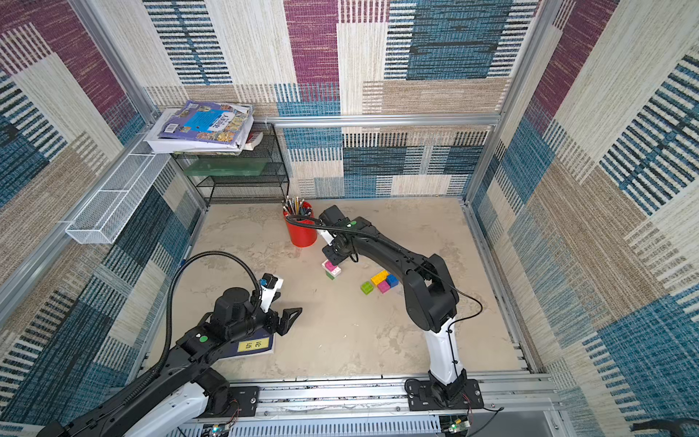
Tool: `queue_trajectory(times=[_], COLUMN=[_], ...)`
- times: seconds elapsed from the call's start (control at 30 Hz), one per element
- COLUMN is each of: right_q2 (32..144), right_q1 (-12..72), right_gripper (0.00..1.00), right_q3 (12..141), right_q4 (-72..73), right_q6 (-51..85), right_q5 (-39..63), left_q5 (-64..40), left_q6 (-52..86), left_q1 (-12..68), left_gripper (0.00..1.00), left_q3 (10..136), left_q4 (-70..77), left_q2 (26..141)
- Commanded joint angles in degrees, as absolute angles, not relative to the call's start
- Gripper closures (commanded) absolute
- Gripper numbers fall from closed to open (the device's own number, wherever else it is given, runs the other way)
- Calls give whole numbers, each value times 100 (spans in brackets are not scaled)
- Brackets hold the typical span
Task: Assemble the letter f with lego
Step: Assemble the lego brick with the lego brick.
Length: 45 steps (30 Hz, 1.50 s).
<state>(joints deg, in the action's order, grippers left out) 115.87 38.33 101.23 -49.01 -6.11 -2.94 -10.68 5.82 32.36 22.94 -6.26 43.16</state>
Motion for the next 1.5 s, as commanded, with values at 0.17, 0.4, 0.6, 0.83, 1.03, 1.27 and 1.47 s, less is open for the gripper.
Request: queue_trajectory(times=[0.17,0.4,0.6,0.83,1.03,1.27,1.47], right_q2=[11864,11944,11995,12067,12146,12155,12096], right_q1=[3999,4045,4052,4053,4017,3958,3914], right_gripper=[62,62,62,61,61,61,61], right_q3=[10452,10529,10529,10538,10479,10026,9647], right_q4=[-5184,-5238,-5256,-5325,-5453,-5390,-5213], right_q6=[-751,-778,-791,-831,-835,-775,-756], right_q5=[-268,-317,-321,-255,-159,44,124], left_q5=[-1116,-1116,-1116,-1108,-1107,-1099,-1095], left_q6=[518,514,518,519,514,518,519], left_q1=[3234,3234,3234,3234,3234,3234,3237], left_gripper=[1,1,1,1,1,1,1], left_q3=[2309,2312,2312,2310,2303,2303,2303], left_q4=[-534,-536,-536,-536,-548,-541,-547], left_q2=[4288,4289,4282,4280,4267,4257,4254])
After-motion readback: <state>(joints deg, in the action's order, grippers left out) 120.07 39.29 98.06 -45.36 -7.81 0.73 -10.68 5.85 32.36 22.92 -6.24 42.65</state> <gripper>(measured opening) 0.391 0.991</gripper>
